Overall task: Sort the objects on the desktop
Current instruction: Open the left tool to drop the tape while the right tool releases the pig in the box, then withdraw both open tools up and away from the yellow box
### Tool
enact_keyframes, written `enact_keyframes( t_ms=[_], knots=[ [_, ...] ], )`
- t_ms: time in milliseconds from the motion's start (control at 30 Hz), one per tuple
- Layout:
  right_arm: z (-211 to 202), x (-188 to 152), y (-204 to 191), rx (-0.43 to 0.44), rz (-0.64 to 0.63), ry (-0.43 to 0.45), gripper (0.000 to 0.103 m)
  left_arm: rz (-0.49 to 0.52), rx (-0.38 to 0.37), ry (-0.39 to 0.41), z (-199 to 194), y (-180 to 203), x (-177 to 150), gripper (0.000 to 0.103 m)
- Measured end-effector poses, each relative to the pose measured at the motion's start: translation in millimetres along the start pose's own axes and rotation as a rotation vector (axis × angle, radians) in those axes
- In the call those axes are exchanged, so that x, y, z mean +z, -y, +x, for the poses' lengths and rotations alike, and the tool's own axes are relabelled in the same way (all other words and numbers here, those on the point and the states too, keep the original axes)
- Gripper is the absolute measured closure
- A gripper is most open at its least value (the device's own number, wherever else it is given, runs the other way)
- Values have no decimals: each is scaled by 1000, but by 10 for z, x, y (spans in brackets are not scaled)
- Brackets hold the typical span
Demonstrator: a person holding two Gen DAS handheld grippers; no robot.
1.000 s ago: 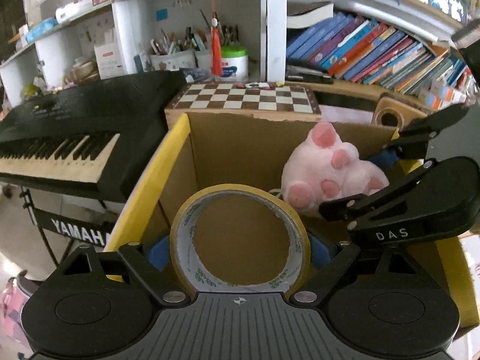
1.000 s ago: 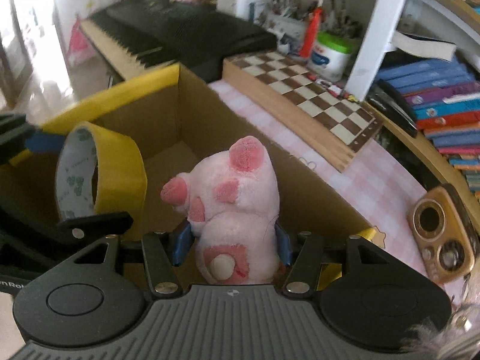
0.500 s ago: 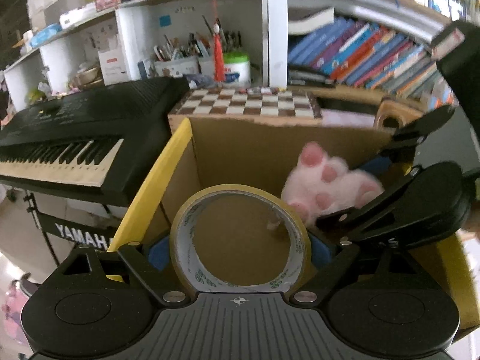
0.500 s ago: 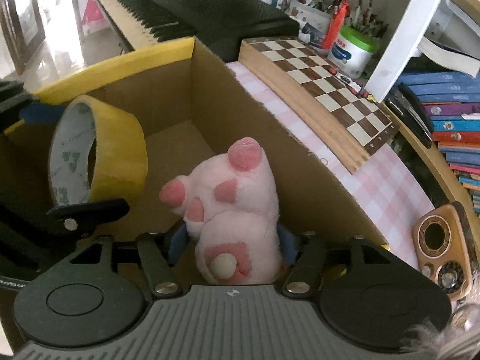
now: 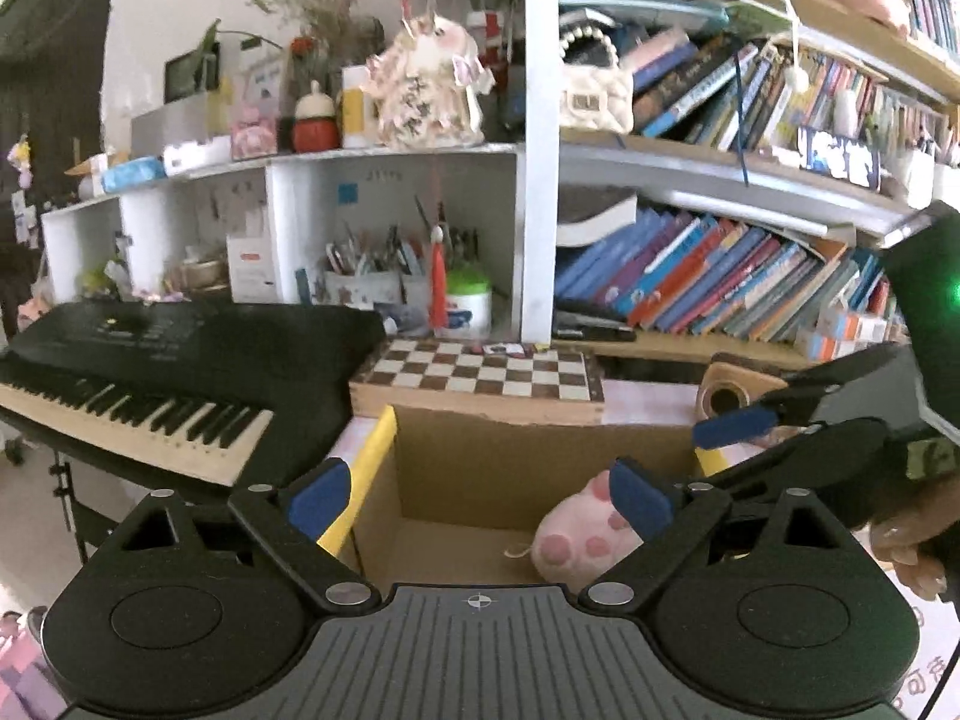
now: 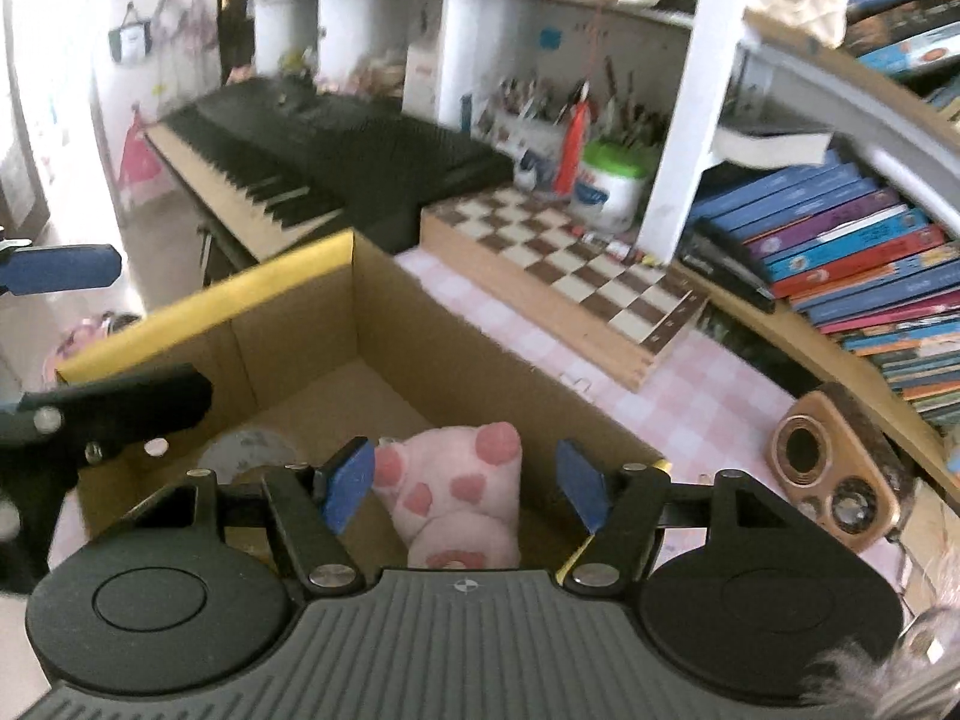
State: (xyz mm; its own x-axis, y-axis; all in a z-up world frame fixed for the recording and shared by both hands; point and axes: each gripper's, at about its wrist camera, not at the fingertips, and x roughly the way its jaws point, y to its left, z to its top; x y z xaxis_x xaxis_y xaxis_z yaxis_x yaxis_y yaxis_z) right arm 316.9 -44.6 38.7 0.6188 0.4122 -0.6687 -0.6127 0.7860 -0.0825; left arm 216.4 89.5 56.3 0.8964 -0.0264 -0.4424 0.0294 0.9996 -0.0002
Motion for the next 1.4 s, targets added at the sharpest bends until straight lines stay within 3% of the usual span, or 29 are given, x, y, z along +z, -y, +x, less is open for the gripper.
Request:
enact_keyframes(
  t_ms=[533, 1067, 1400],
  knots=[
    [-915, -328, -162, -102, 195, 164, 40, -103, 59, 34, -702, -207, -171, 3],
    [-1543, -990, -550, -243, 365, 198, 40, -219, 66, 6, -1302, -292, -608, 3],
    [-1788, -1462, -944, -304, 442, 192, 40, -188, 55, -30, -1562, -200, -903, 3]
  ],
)
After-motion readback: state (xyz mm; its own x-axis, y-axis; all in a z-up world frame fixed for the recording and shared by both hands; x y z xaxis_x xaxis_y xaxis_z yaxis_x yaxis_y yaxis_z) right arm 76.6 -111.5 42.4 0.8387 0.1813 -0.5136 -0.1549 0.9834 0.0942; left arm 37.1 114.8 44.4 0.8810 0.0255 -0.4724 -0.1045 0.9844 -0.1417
